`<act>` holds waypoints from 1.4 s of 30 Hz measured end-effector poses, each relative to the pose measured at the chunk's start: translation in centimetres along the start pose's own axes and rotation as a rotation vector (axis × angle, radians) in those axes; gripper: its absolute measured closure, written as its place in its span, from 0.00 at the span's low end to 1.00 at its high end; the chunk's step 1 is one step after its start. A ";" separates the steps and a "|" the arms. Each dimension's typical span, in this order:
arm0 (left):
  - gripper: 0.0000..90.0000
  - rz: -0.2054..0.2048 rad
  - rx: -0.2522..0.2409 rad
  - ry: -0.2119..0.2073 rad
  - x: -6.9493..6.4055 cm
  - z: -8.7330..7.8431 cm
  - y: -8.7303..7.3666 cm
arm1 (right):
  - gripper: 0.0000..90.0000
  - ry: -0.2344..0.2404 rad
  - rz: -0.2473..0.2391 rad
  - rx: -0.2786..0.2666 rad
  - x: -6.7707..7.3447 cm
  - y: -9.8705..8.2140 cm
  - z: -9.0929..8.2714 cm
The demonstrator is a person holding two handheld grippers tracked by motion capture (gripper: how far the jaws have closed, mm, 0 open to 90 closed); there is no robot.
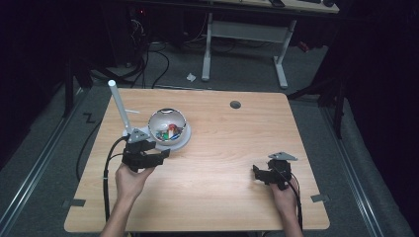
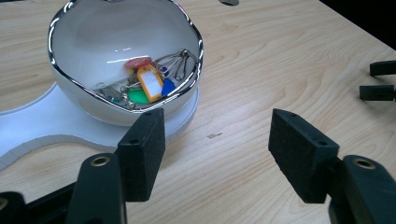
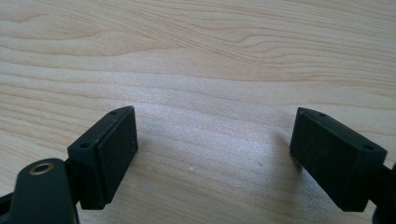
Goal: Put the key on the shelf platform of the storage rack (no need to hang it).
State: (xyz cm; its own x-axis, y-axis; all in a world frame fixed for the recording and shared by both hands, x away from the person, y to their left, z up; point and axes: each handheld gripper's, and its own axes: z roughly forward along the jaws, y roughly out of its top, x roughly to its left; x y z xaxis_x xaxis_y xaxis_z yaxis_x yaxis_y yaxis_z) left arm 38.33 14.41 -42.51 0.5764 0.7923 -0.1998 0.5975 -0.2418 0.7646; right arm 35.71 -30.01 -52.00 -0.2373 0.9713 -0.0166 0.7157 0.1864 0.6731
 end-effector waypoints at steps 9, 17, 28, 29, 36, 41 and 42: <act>0.41 0.002 0.010 0.001 -0.4 0.4 -0.9 | 0.17 -0.001 0.000 0.000 0.0 0.0 0.0; 0.41 -0.003 0.029 -0.003 -0.7 1.1 -1.7 | 0.17 -0.002 0.001 0.000 0.0 0.0 0.0; 0.41 -0.023 0.057 -0.010 -0.8 2.2 -3.2 | 0.17 -0.002 0.001 0.000 0.0 0.0 0.0; 0.41 -0.023 0.057 -0.010 -0.8 2.2 -3.2 | 0.17 -0.002 0.001 0.000 0.0 0.0 0.0; 0.41 -0.030 0.085 -0.008 -1.0 3.3 -4.3 | 0.17 -0.003 0.001 0.000 0.0 0.0 0.0; 0.41 -0.025 0.088 0.004 -1.3 3.9 -4.9 | 0.17 -0.003 0.001 0.000 0.0 0.0 0.0; 0.41 -0.023 0.091 0.003 -1.4 4.1 -5.1 | 0.17 -0.003 0.001 0.000 0.0 0.0 0.0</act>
State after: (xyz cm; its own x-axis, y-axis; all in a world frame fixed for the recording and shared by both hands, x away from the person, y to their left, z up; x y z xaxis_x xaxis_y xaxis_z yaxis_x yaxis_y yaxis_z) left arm 36.80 12.27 -48.65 0.5605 0.7999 -0.2145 0.6587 -0.2737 0.7009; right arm 35.72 -30.00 -52.00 -0.2350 0.9718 -0.0179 0.7160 0.1856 0.6730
